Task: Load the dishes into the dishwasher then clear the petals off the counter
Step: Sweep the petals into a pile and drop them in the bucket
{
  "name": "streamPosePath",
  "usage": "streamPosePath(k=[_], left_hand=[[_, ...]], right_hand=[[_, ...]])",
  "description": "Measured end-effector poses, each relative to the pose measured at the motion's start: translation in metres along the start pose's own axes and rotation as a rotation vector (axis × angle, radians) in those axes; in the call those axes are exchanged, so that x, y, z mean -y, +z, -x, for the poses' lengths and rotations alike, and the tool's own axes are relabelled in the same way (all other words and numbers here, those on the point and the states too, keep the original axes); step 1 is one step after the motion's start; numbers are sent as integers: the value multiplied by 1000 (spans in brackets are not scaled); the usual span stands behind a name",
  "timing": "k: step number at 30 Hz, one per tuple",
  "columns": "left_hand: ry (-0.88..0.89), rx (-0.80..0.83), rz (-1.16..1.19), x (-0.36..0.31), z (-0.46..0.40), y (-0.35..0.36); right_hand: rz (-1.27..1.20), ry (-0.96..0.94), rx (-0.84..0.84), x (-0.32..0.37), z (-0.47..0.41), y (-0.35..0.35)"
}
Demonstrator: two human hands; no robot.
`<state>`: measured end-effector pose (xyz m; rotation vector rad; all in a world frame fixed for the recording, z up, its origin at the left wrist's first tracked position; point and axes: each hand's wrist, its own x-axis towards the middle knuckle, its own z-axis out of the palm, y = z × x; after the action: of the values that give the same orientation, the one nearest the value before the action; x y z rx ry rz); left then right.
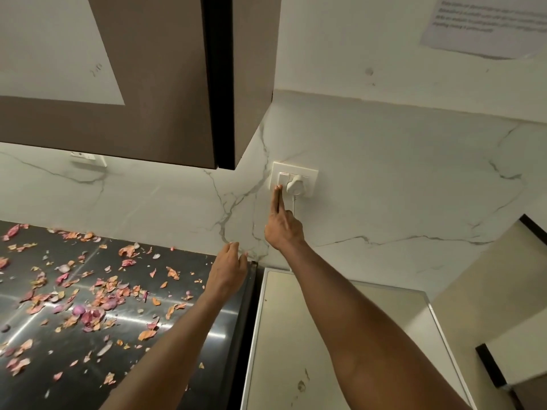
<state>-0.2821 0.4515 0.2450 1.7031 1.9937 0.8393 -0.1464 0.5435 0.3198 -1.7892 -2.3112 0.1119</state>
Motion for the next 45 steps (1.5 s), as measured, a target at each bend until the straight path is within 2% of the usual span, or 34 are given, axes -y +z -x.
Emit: streamPosePath(k=[6,13,20,25,29,33,36,39,45], left_hand=[[10,25,5,-1,-1,6],[45,93,-10,-8,24,24],[105,186,-109,-7,83,50],[115,287,-206,-12,142,70],[150,306,-254,-10,191,85],[214,334,-323,-5,236,95],[224,405,-427,2,273,103],[162,516,-552,18,312,111],[127,687,-577,48,393,119]], right_hand=[[-51,-5,-18,0,-3,4],[-30,-157,49,-28,29,12],[3,-174,173,-78,126,44],[-29,-88,245,-105,212,70],[-29,-67,362,-125,284,86],[-58,-40,391,-138,341,91],[-67,-33,405,-147,384,89],[-57,-46,446,-155,425,94],[-108,-87,492,-151,491,132]])
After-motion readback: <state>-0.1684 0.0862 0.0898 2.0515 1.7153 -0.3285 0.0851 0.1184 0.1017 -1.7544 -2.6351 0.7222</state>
